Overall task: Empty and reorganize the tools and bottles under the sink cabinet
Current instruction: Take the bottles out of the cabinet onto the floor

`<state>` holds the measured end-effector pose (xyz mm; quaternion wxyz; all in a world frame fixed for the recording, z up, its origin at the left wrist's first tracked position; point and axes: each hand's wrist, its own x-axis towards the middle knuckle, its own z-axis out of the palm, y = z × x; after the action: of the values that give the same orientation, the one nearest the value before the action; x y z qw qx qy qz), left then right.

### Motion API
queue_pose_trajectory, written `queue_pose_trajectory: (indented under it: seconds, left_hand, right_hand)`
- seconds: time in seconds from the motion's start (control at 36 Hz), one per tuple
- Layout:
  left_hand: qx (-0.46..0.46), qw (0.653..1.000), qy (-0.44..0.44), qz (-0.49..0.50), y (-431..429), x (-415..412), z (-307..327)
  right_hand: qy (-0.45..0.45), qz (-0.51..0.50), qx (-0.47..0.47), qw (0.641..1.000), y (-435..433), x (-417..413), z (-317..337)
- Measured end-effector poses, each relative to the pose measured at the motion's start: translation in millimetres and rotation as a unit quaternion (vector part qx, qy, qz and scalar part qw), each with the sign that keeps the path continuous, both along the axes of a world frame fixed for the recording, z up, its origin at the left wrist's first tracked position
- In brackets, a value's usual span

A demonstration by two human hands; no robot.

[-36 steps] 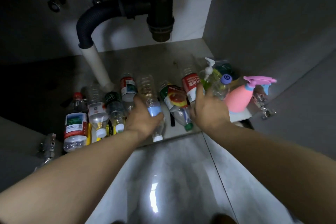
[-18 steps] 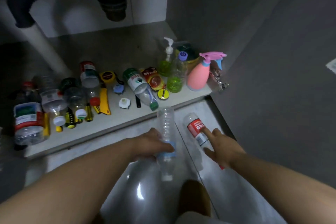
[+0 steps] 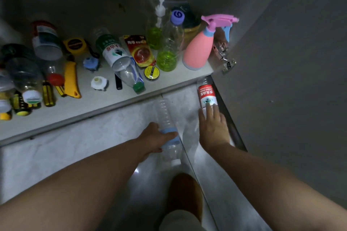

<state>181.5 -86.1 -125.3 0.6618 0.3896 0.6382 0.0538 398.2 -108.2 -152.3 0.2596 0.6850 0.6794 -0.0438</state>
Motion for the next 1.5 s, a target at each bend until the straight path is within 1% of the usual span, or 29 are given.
queue_pose_trajectory:
  seconds: [0.06,0.11,0.17,0.25,0.39,0.44,0.47,0.5,0.53,0.56,0.61,0.64,0.67,0.69,0.72,0.78,0.83,0.86,0.89,0.92,0.97,1.0,1.03,1.08,1.17,1.28,1.39,1.44,1.5]
  left_hand:
    - [0.004,1.0,-0.002,0.007,0.9,-0.1,-3.3]
    - [0.008,1.0,0.0,0.005,2.0,0.4,-5.3]
    - [0.015,1.0,0.006,-0.001,3.0,1.1,-5.8]
    - [0.024,1.0,0.01,-0.002,4.1,2.8,-6.5]
    - [0.019,1.0,0.006,-0.009,8.9,6.4,-7.5]
    - [0.017,1.0,0.007,-0.008,11.5,8.5,-7.3]
    - [0.014,1.0,0.006,-0.005,12.7,9.7,-6.8]
    - [0.009,1.0,0.002,-0.001,14.0,11.1,-5.9]
    - [0.003,1.0,-0.006,0.006,15.2,12.5,-5.3]
    - [-0.003,1.0,-0.015,0.016,16.5,14.2,-4.8]
    - [-0.018,0.998,-0.033,0.041,18.2,17.3,-4.0]
    - [-0.026,0.997,-0.042,0.054,18.9,19.1,-3.6]
    - [-0.033,0.996,-0.052,0.063,19.3,20.5,-3.0]
    - [-0.04,0.995,-0.062,0.071,19.8,21.7,-1.6]
    - [-0.047,0.993,-0.073,0.078,20.1,22.2,0.4]
    - [-0.058,0.99,-0.094,0.086,20.1,22.3,2.1]
    - [-0.065,0.989,-0.107,0.081,19.7,21.2,2.8]
    - [-0.065,0.989,-0.11,0.077,20.0,20.7,2.1]
    - [-0.061,0.99,-0.103,0.07,20.8,20.4,1.3]
    - [-0.055,0.993,-0.091,0.058,21.4,20.1,1.3]
    - [-0.022,0.999,-0.042,0.002,23.5,18.4,-1.0]
    - [0.001,0.999,-0.014,-0.033,24.7,16.7,-0.9]
    - [0.023,0.998,0.005,-0.056,25.7,14.7,-0.7]
    - [0.04,0.996,0.017,-0.076,27.3,9.3,0.3]
    - [0.043,0.994,0.027,-0.1,28.3,-0.7,4.7]
    - [0.057,0.99,0.044,-0.124,29.8,-16.3,15.1]
    - [0.075,0.981,0.053,-0.171,33.2,-35.0,33.1]
    - [0.092,0.973,0.062,-0.205,37.3,-42.9,45.4]
    - [0.114,0.957,0.089,-0.252,45.0,-51.2,59.8]
  right_hand:
    - [0.006,0.038,-0.029,0.999,-0.3,0.5,-3.6]
    - [0.001,0.041,-0.061,0.997,3.1,3.3,-3.3]
    - [-0.014,0.02,-0.08,0.996,9.2,7.2,-0.1]
    - [-0.029,-0.014,-0.084,0.996,19.2,13.6,5.5]
    - [0.001,-0.067,-0.082,0.994,29.0,22.1,8.4]
    - [0.042,-0.078,-0.064,0.994,28.1,19.5,7.5]
    - [0.09,-0.09,-0.041,0.991,26.4,17.2,6.6]
    - [0.158,-0.111,-0.013,0.981,23.6,13.6,5.9]
    - [0.244,-0.142,0.015,0.959,20.3,8.2,6.6]
    - [0.344,-0.189,0.032,0.919,16.5,1.1,8.0]
    - [0.519,-0.286,0.01,0.805,8.4,-14.7,10.6]
    - [0.576,-0.315,-0.019,0.755,4.4,-21.4,11.2]
    - [0.606,-0.327,-0.052,0.723,1.1,-26.7,11.5]
    - [0.62,-0.326,-0.079,0.709,-1.9,-30.7,11.1]
    - [0.626,-0.319,-0.097,0.704,-4.2,-33.5,10.4]
    - [0.635,-0.309,-0.102,0.7,-6.3,-35.5,6.8]
    - [0.631,-0.296,-0.075,0.713,-6.9,-35.0,2.8]
    - [0.619,-0.288,-0.056,0.729,-6.2,-33.4,0.8]
    - [0.593,-0.276,-0.036,0.755,-5.2,-30.7,-1.0]
    - [0.552,-0.261,-0.016,0.792,-3.7,-26.9,-2.3]
    - [0.427,-0.215,0.009,0.878,-0.4,-16.7,-3.9]
    - [0.357,-0.187,0.014,0.915,1.3,-11.7,-3.5]
    - [0.294,-0.156,0.02,0.943,3.4,-7.1,-2.8]
    - [0.205,-0.102,0.031,0.973,9.4,0.1,-1.1]
    - [0.123,-0.065,0.007,0.99,20.8,7.2,3.3]
    - [0.067,-0.052,-0.021,0.996,30.9,10.3,8.7]
    - [0.056,-0.05,-0.039,0.996,32.7,9.2,11.7]
    - [0.071,-0.052,-0.045,0.995,31.7,4.8,16.8]
    - [0.118,-0.051,-0.037,0.991,32.5,-3.2,26.0]
